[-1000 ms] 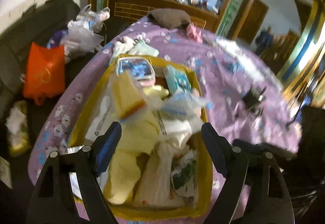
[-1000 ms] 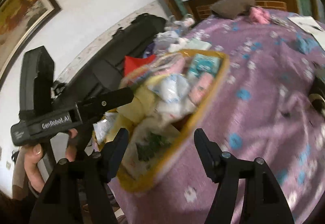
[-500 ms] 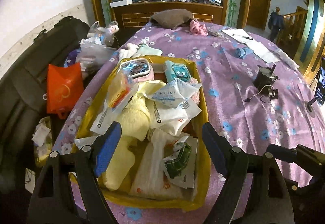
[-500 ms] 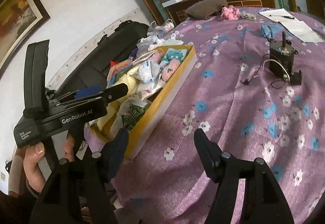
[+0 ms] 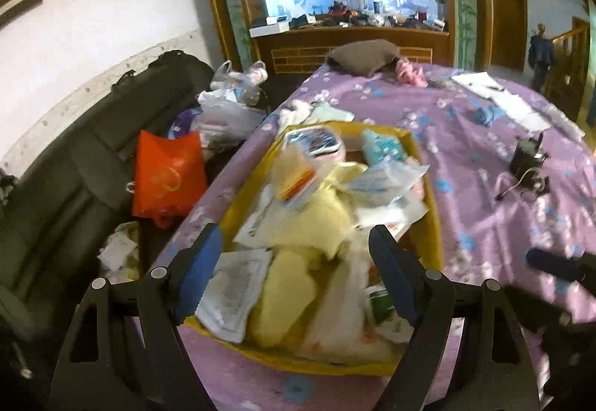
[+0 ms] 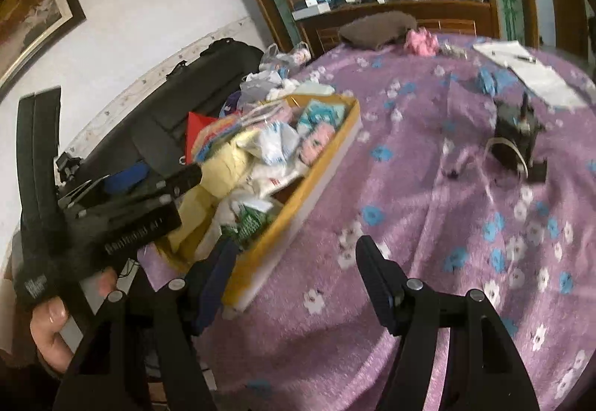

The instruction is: Organize soft objects

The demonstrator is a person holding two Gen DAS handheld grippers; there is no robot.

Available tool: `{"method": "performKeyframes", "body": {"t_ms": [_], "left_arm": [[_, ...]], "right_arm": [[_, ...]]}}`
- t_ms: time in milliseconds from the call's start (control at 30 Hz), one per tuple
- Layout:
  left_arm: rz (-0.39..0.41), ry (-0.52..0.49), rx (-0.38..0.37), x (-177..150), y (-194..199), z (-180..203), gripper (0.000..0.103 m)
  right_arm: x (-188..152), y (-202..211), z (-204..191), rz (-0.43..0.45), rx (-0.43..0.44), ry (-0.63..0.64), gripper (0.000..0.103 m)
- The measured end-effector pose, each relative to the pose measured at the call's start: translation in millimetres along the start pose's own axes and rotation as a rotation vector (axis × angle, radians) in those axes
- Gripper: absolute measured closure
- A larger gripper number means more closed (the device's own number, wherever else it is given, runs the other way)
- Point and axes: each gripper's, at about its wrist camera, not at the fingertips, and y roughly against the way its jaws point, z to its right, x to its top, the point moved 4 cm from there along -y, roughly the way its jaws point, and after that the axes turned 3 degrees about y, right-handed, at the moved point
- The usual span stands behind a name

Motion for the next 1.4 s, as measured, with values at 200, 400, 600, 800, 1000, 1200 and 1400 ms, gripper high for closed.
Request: {"method": "performKeyframes", "body": {"t_ms": [200,400,600,800,1000,1200,1400], "left_arm": [[-0.049,0.063,-0.007,-4.0,-3.8,-30.9,0.021],[-0.046,0.065,0.061,-4.1,-4.8,-48.6,0.021],[-0.062,0.062,0.062,-6.5,-8.9,-55.3,0.021],[-0.08,0.062,0.054,-4.6,-14.9,-57.4,0.021],[-0.097,0.08,0.023,0.1,-19.4,-57.4,0.021],[-0.083,0.061,0.032,3.6,-16.8,-51.4,0.021],[-0.076,0.054,0.03,3.6,-9.6,-49.4,0.021]], "right_arm": [[15.5,-18.2,-17.7,-0.006,-0.011,0.052,0.036],[23.2,-32.1,-34.2,-0.024,-0.048,0.115,0.036],[21.8,-41.5,-39.8,-0.036,-0.058,0.12,0.036],[21.1,-44.4,-41.5,-0.042,-0.058,0.124,0.036],[19.9,-43.8,-41.9,-0.038,-0.054,0.114,0.036],[20.0,-42.0,-42.2,-0.032,-0.08,0.113,0.036],[25.2,-32.6,-37.7,-0.009,-0.095,0.084,0.036]]}}
